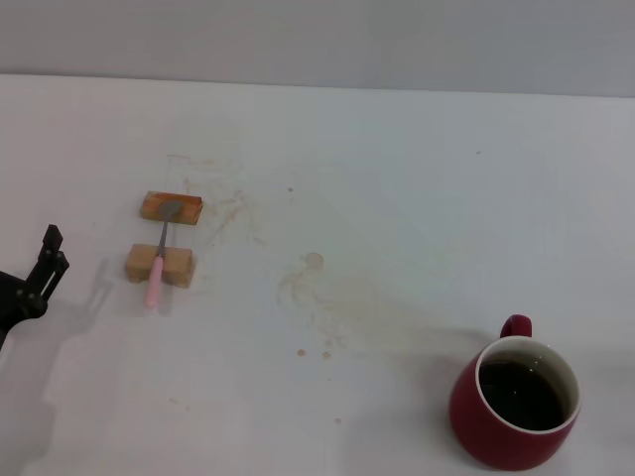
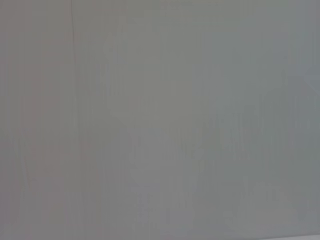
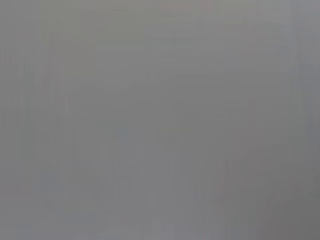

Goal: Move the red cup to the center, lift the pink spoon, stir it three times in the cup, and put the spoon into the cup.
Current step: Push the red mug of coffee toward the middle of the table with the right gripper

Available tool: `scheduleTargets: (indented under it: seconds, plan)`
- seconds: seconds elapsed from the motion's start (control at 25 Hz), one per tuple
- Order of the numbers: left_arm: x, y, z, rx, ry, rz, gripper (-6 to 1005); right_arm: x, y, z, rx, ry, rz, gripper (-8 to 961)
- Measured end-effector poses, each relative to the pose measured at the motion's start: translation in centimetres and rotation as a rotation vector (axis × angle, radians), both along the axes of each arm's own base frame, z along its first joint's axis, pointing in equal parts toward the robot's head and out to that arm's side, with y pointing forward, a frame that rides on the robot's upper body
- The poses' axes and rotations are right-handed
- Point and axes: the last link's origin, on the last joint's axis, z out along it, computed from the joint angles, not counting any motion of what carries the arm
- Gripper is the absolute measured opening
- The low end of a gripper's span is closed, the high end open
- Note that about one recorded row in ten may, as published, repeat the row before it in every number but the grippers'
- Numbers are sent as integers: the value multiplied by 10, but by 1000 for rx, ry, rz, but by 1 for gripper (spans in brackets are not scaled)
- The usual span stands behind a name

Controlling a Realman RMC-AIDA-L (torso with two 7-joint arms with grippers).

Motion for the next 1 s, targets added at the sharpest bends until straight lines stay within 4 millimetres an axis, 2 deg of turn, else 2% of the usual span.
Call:
scheduleTargets:
  seconds: [0.36,0.72,1.0]
  plan:
    - [1,1,-1,-3,-2,0,844,-2,-3,-4,-28,-1,12,0]
    - [-1,-2,-1,-5,-1,8,844,-16,-19,-26,-96,-68,-39,0]
    - [1,2,-1,-6,0,-1,844,-27,-29,-38,-146,-31,-8,0]
